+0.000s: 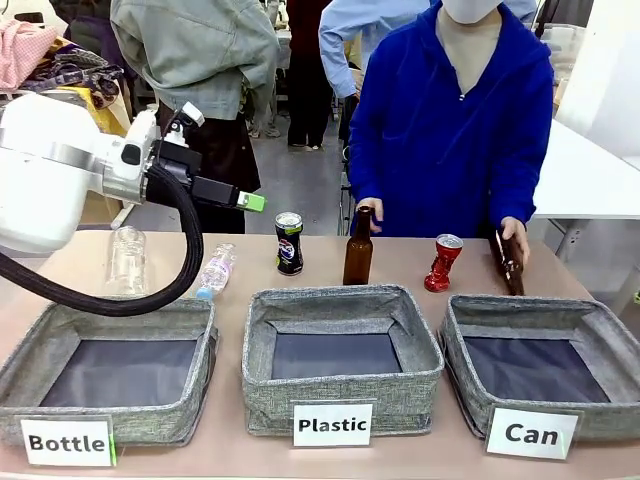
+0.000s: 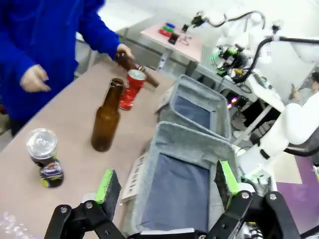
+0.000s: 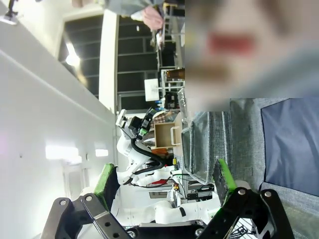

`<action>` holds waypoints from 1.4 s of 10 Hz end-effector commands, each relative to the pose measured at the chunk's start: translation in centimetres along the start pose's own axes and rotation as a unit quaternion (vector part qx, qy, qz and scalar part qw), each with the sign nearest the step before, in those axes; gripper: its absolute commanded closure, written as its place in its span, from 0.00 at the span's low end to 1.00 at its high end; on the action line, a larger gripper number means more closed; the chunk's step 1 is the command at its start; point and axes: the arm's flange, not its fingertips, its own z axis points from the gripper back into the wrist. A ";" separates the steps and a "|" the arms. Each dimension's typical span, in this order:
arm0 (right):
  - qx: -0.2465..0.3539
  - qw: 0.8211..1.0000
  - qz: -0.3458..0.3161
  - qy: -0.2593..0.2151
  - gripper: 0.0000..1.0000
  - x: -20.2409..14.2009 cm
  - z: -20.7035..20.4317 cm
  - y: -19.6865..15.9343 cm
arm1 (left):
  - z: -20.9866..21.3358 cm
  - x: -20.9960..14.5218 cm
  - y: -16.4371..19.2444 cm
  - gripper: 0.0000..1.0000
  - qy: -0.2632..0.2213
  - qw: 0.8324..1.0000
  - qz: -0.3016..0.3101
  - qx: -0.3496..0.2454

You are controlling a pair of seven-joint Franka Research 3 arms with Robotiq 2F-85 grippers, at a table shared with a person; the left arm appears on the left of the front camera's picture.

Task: Sort the can waste into the basket.
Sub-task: Pick up the can waste from the table and place it in the right Fabric basket.

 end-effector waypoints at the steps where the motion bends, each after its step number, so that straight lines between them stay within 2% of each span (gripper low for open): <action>1: 0.009 1.000 0.004 -0.001 0.00 0.1 0.0 0.2 | 1.2 -0.2 1.6 0.00 0.012 0.995 -0.032 0.098; 3: 0.009 1.000 0.004 -0.001 0.00 0.1 0.0 0.2 | 1.8 -2.5 2.1 0.00 0.049 0.981 -0.014 0.188; 4: 0.009 1.000 0.004 -0.001 0.00 0.1 0.0 0.2 | 0.8 -2.9 2.7 0.00 0.077 0.977 -0.020 0.198; 6: 0.009 1.000 0.004 -0.001 0.00 0.1 0.0 0.2 | -0.6 -2.6 6.0 0.00 0.094 0.968 -0.062 0.226; 8: 0.009 1.000 0.004 -0.001 0.00 0.1 0.0 0.2 | -2.0 -3.2 9.8 0.00 0.134 0.966 -0.057 0.212; 9: 0.009 1.000 0.004 -0.001 0.00 0.1 0.0 0.2 | -1.5 -2.3 10.8 0.00 0.133 0.970 -0.039 0.200; 10: 0.009 1.000 0.004 -0.001 0.00 0.1 0.0 0.2 | 2.4 -0.6 9.6 0.00 0.102 0.977 -0.030 0.185; 11: 0.009 1.000 0.004 -0.001 0.00 0.1 0.0 0.2 | 8.1 1.1 7.0 0.00 0.072 0.982 -0.032 0.172; 12: 0.009 1.000 0.004 -0.001 0.00 0.1 0.0 0.2 | 15.7 1.8 3.8 0.00 0.057 0.976 -0.031 0.209; 14: 0.009 1.000 0.004 -0.001 0.00 0.1 0.0 0.2 | 27.2 0.9 -2.9 0.00 -0.003 0.954 -0.016 0.300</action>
